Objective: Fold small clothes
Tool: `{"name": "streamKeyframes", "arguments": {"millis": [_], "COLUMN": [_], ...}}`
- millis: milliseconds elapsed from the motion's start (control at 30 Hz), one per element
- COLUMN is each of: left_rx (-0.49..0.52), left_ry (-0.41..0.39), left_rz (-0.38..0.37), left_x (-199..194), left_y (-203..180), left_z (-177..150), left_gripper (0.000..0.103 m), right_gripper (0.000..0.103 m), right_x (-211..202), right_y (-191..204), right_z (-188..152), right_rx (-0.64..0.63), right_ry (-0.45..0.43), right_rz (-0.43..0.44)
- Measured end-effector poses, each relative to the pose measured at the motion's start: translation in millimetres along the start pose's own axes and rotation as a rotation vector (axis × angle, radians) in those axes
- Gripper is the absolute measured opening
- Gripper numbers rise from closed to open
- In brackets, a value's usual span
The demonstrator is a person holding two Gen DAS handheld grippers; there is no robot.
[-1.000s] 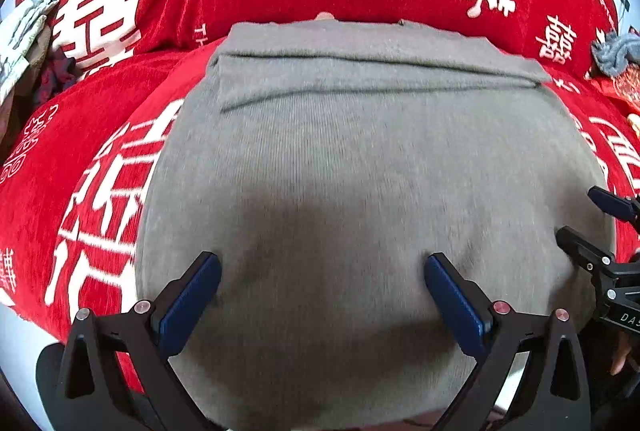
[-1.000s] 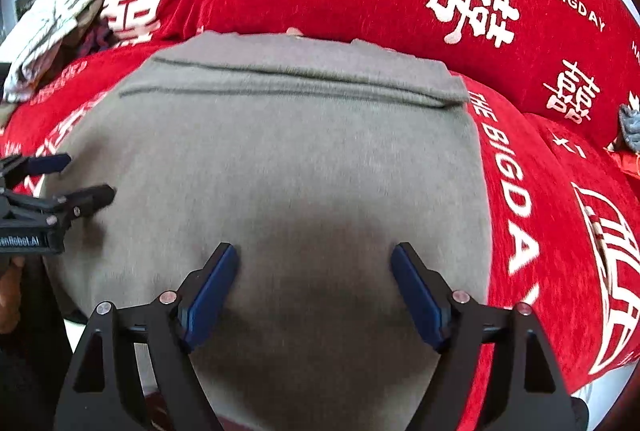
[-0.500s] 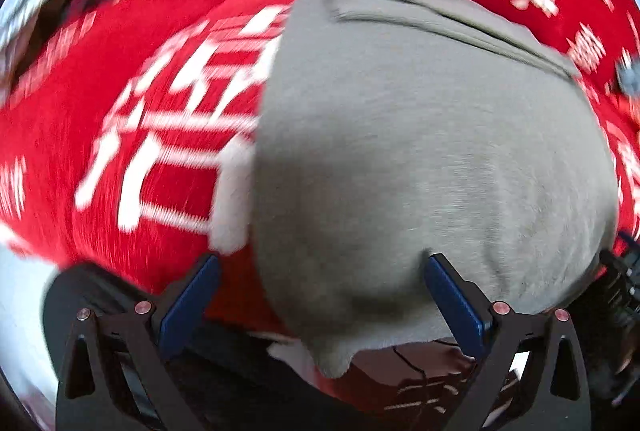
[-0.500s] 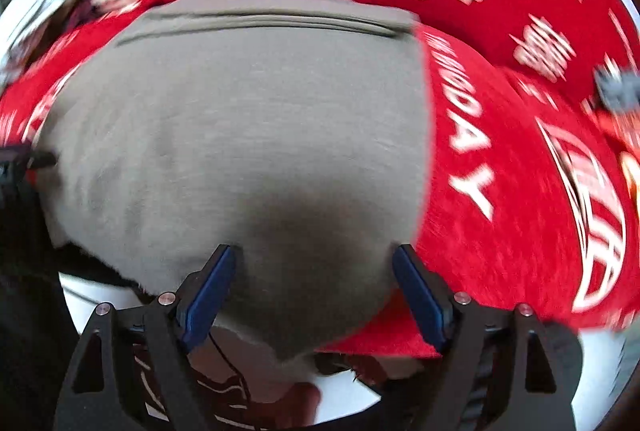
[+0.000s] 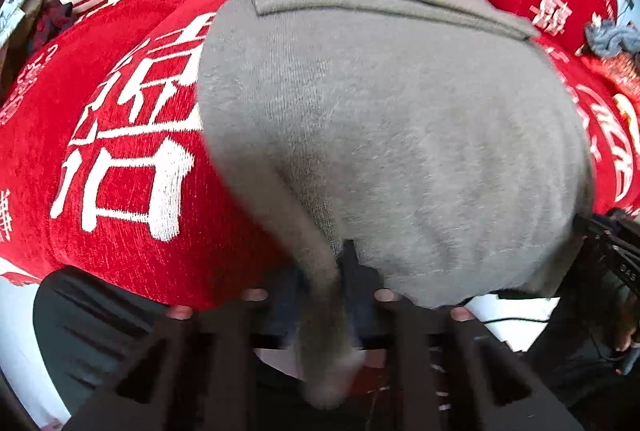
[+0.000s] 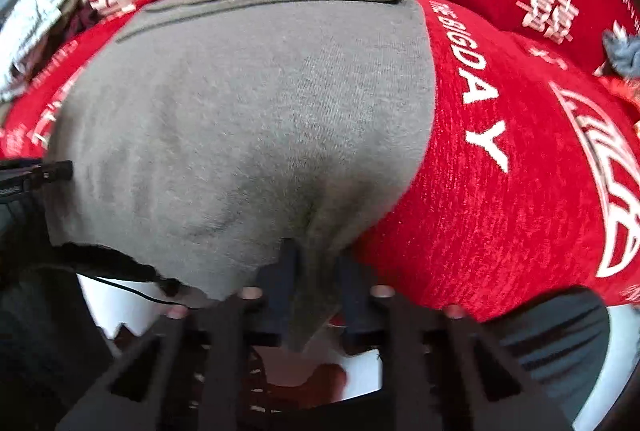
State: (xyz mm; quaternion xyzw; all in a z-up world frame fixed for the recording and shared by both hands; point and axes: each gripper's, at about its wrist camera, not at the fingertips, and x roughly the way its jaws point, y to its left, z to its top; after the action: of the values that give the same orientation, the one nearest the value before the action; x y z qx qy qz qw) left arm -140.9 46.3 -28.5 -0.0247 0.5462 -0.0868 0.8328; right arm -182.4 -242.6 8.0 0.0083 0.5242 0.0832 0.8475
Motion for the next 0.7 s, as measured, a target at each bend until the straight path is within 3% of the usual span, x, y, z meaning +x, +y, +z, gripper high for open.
{"name": "streamKeyframes", "arguments": {"millis": [100,233,333,433,500,600,700], "left_rx": [-0.016,-0.023,-0.021,-0.025,-0.040,-0.061,-0.062], "left_ry": [-0.013,-0.114,-0.196,-0.230,-0.224,-0.163,-0.122], "left_rz": [-0.018,-0.057,-0.054,-0.041,-0.037,-0.044,-0.046], "left_x": [-5,-34,-54,-50,-37,-8,11], "left_y": [0,3,-4,1,7,13,17], "left_z": [3,22,52,92,113,129,124], "left_gripper": [0.016,0.016,0.016,0.016,0.016,0.017,0.020], "right_gripper": [0.014,0.013,0.013,0.013,0.013,0.013,0.015], "right_x": [-17,-45,-58,-54,-43,-11,12], "right_y": [-16,-35,-45,-51,-56,-58,-61], "right_z": [6,28,55,88,109,128,128], "right_rx": [0.058,0.109,0.125,0.162,0.182,0.195,0.203], "right_ry": [-0.052,-0.172,-0.256,-0.302,-0.314,-0.263,-0.210], "right_rz": [0.138,0.253,0.246,0.237,0.228,0.189,0.165]}}
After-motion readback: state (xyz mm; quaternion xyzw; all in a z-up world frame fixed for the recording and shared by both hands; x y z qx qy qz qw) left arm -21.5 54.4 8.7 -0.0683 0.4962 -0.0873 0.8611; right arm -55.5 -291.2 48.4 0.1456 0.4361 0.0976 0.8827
